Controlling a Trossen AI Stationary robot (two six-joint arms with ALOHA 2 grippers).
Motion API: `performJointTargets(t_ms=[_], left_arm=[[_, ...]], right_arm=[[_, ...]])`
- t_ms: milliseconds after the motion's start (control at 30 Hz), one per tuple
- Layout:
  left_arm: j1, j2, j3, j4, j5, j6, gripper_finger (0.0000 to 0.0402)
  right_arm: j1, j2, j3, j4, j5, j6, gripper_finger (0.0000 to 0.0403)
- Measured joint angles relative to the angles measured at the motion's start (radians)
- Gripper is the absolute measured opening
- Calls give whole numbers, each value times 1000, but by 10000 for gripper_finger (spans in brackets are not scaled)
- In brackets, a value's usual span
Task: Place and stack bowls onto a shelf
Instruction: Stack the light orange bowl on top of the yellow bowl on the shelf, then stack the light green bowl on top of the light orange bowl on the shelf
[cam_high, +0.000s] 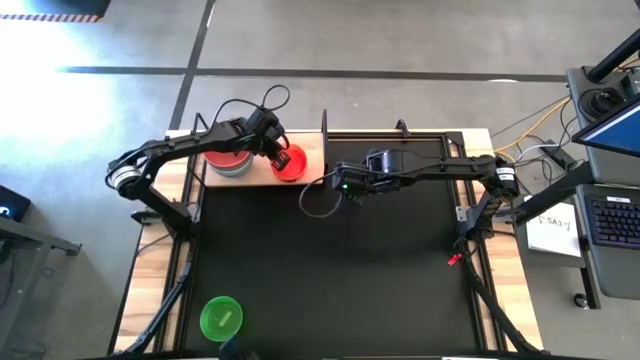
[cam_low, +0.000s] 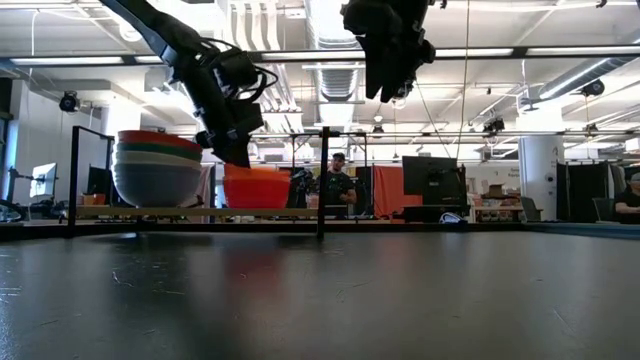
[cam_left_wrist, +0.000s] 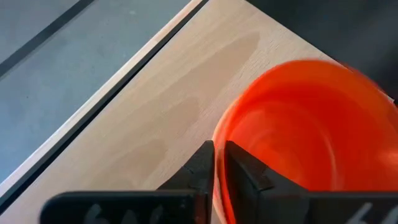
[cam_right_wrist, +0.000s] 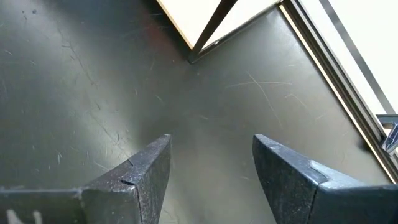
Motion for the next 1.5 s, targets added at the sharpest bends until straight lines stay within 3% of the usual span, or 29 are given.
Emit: performJointTargets(t_ms=[433, 700, 967, 1133, 1267, 1500], left_arm=[[0, -36, 38, -18, 0, 10, 103], [-102, -113, 53, -136, 49, -47, 115], [-406, -210, 53, -241, 48, -144, 115], [-638, -230, 49, -350, 46, -307, 115], [-835, -229, 28, -413, 28, -499, 115], [-1198, -225, -21, -494, 4, -979, 115]], right_arm=[[0, 1, 0, 2, 0, 0, 215], [0, 1, 0, -6, 1, -26, 215], [0, 2, 0, -44, 0, -42, 215], [8, 2, -1, -112, 1, 12, 215], [41, 2, -2, -126, 1, 34, 215], [143, 2, -60, -124, 9, 91, 215]])
